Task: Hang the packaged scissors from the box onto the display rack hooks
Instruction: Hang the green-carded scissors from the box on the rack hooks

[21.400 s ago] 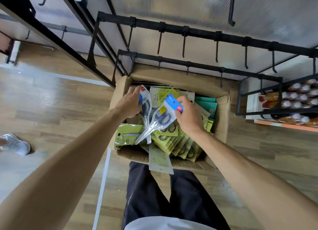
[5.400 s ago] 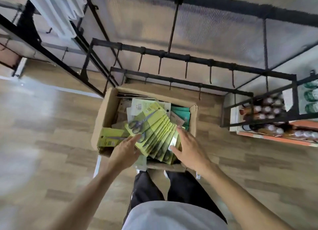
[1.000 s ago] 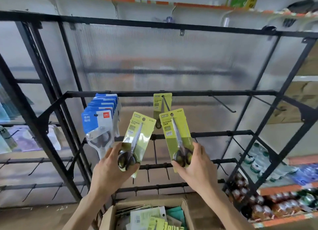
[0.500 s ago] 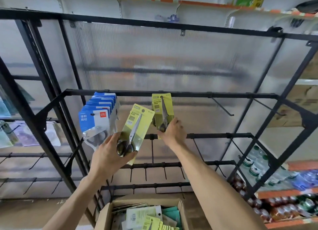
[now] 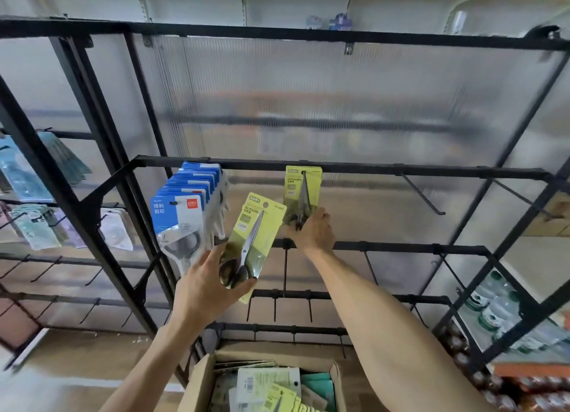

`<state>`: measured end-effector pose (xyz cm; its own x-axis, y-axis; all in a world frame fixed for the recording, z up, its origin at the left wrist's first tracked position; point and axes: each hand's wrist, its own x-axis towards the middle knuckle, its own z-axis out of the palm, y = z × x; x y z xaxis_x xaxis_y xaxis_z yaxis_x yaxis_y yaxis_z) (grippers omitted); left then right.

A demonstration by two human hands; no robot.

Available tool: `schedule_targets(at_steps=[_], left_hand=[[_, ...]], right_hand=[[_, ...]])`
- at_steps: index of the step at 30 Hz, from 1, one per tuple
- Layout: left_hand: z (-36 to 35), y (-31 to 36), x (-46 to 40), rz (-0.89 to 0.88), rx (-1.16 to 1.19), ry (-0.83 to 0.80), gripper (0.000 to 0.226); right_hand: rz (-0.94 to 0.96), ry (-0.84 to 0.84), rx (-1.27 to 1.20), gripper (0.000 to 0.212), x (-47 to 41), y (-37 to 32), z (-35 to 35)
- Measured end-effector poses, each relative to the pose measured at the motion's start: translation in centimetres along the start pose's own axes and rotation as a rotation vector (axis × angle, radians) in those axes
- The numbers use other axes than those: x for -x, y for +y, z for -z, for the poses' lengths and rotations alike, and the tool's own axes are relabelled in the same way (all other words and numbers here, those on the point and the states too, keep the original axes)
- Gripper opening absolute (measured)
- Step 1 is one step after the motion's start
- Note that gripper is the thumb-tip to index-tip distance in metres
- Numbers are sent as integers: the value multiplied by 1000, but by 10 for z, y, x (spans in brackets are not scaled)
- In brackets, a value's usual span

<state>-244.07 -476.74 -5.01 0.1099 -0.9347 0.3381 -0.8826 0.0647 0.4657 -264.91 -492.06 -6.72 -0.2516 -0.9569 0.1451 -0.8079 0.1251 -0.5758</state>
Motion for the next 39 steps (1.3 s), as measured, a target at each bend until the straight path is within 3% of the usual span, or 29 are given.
schedule_targets(at_steps=[6,15,20,25,32,39], left_hand=[[-5,-16,23,49,-6,-24,78],[-42,-14,70,104,26,-151,74],[-61,7,84,45,48,-196,76],[-69,23,94,10,69,-187,79],[-34,23,64,-199,-36,-126,85],[-10,21,32,-262,-146,-74,70]], right_hand=[[235,-163,11,64,57,40,16],[415,-288,-43,53,176,79,33],[257,-292,-288,30,187,71,27],[105,-185,-427,10,187,77,28],[240,-189,-409,11,156,68,80],[330,-170,-385,6,126,59,105]])
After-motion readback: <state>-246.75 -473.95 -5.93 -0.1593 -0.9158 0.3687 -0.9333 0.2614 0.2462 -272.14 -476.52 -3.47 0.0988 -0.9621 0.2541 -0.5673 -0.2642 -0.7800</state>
